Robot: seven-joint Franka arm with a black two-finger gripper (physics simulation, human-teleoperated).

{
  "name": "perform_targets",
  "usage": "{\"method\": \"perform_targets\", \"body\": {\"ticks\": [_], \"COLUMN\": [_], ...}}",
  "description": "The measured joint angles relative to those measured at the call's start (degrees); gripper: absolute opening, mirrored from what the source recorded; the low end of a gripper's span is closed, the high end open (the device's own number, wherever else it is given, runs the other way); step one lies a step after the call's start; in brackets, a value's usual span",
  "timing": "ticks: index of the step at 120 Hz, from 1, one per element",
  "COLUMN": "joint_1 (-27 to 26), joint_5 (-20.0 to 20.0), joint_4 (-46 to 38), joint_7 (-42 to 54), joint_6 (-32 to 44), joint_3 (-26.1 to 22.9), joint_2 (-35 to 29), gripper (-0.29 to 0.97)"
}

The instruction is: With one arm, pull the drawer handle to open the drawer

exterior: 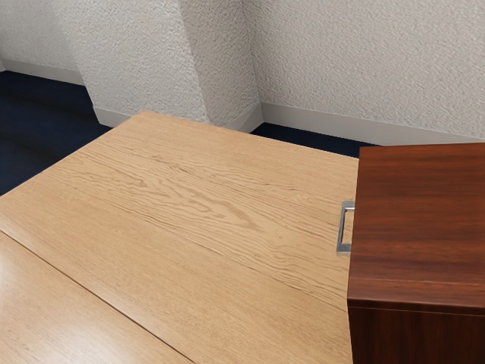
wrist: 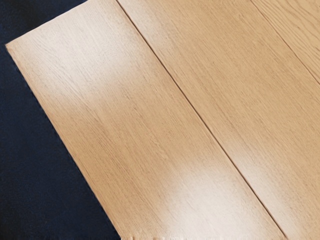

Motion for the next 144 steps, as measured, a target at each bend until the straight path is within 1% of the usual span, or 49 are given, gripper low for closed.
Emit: {"method": "perform_targets", "body": {"ticks": [10,20,30,38,43,51,56,60,63,65,67,74,78,81,84,87,91,98,105,113,124,136,144], "joint_1": [3.7,6.6,9.3,10.5,10.9,10.4,7.8,4.6,0.6,-3.3,-8.2,-29.1,-39.5,-45.2,-48.3,-49.1,-48.2,-43.3,-38.5,-36.3,-36.5,-40.1,-41.6], "joint_5": [-0.1,-1.9,-3.6,-4.9,-6.4,-8.5,-9.3,-9.8,-10.1,-10.2,-10.3,-10.7,-10.9,-11.0,-11.1,-11.4,-11.9,-12.6,-13.1,-13.4,-14.7,-15.9,-16.6], "joint_4": [-0.2,-0.2,-0.2,-0.3,-1.8,-3.9,-5.1,-6.1,-6.4,-6.7,-6.9,-7.7,-8.0,-8.5,-9.1,-10.1,-11.9,-13.7,-14.4,-14.7,-17.0,-18.8,-20.5], "joint_7": [0.3,-0.4,-3.6,-6.3,-8.1,-10.8,-12.3,-13.4,-14.2,-14.8,-15.3,-16.9,-17.6,-18.1,-18.6,-19.0,-19.6,-20.7,-21.7,-22.7,-23.8,-24.8,-25.4], "joint_6": [-1.4,-3.1,-4.9,-5.8,-6.1,-5.4,-4.4,-3.5,-2.8,-2.3,-1.8,-0.4,0.4,1.2,1.9,2.5,3.2,4.2,4.9,5.5,7.1,8.6,9.8], "joint_3": [1.3,2.8,3.3,3.3,3.4,3.5,2.8,0.1,-2.7,-4.5,-6.1,-12.0,-14.6,-15.7,-16.4,-16.7,-16.0,-14.6,-14.1,-14.3,-16.6,-18.0,-19.1], "joint_2": [-0.1,-0.2,-0.6,0.4,1.2,2.5,3.3,3.9,4.3,4.6,5.0,5.6,5.8,6.0,6.2,6.3,5.8,5.2,4.8,4.4,3.6,2.9,2.0], "gripper": [0.66,0.66,0.66,0.66,0.66,0.65,0.65,0.65,0.65,0.65,0.65,0.64,0.63,0.63,0.63,0.62,0.62,0.63,0.63,0.63,0.63,0.63,0.63]}}
